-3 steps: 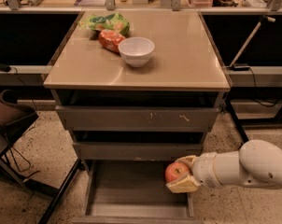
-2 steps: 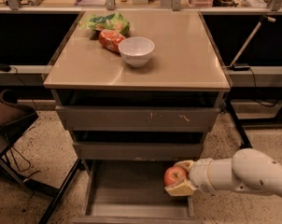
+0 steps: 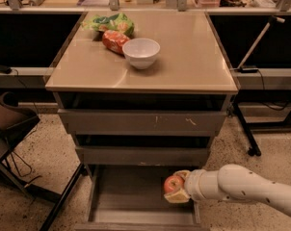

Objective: Place apple into bottom drawer

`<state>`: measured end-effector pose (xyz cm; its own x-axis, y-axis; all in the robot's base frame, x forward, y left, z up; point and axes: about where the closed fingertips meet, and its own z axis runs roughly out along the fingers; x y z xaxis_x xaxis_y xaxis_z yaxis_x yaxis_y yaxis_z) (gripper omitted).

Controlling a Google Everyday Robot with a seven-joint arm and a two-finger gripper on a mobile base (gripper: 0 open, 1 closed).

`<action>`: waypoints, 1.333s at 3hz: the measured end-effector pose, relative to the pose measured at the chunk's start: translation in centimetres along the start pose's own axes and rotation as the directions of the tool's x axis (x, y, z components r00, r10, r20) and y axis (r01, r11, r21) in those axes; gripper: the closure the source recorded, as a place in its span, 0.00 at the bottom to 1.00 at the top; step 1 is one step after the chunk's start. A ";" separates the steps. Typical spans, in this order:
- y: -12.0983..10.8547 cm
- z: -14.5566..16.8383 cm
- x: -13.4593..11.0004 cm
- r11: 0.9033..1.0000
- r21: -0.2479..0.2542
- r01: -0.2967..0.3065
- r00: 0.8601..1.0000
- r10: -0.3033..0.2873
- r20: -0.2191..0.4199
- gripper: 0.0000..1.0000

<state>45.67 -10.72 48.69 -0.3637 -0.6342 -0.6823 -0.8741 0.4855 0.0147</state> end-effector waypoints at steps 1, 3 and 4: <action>0.0 0.0 0.0 1.000 0.001 -0.001 1.000 0.001 0.000 1.00; -4.6 7.8 7.9 0.998 0.056 -0.017 0.999 0.019 -0.037 1.00; -7.6 11.1 11.9 0.993 0.096 -0.071 0.997 0.075 -0.036 1.00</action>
Offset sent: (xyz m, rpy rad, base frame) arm 0.0326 -0.0271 -0.1192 -0.0677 -0.0479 -0.0446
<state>51.50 -15.30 32.35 -0.4397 -0.6169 -0.6528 -0.8108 0.5853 -0.0071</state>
